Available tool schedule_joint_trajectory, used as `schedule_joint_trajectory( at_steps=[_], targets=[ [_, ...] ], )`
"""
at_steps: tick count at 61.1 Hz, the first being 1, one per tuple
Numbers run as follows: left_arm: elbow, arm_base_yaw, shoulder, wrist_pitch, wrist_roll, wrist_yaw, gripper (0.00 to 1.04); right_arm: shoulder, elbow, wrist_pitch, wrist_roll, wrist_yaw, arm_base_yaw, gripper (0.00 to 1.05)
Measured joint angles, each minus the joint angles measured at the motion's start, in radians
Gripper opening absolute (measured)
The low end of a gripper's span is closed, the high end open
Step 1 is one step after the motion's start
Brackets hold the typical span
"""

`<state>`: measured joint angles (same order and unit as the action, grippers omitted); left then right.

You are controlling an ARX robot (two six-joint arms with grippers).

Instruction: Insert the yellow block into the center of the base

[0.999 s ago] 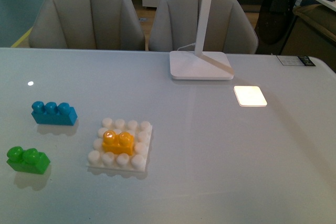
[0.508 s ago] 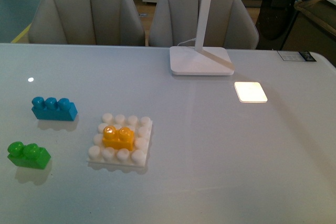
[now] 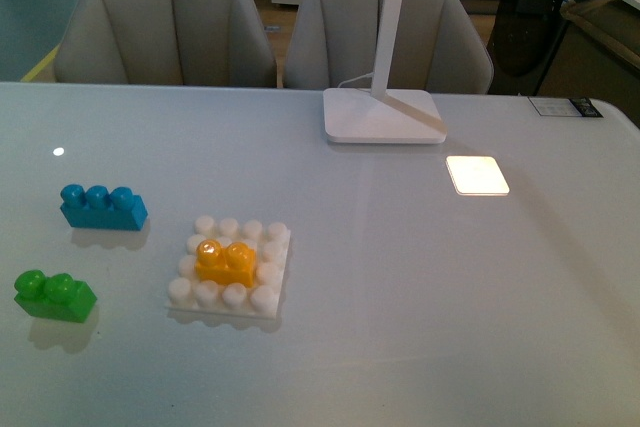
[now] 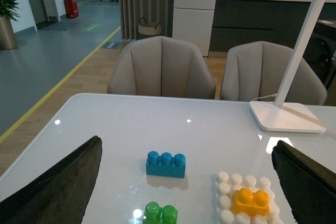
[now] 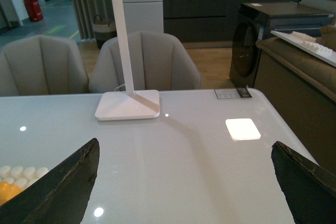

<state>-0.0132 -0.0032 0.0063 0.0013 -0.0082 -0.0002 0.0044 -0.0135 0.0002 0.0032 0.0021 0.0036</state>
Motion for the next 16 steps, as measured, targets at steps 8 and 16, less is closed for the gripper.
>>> schedule_joint_trajectory(
  at_steps=[8, 16],
  targets=[
    [0.0, 0.0, 0.0, 0.0, 0.0, 0.0, 0.97, 0.0, 0.0, 0.0, 0.0, 0.0, 0.0, 0.96],
    [0.0, 0.0, 0.0, 0.0, 0.0, 0.0, 0.97, 0.0, 0.0, 0.0, 0.0, 0.0, 0.0, 0.96]
  ],
)
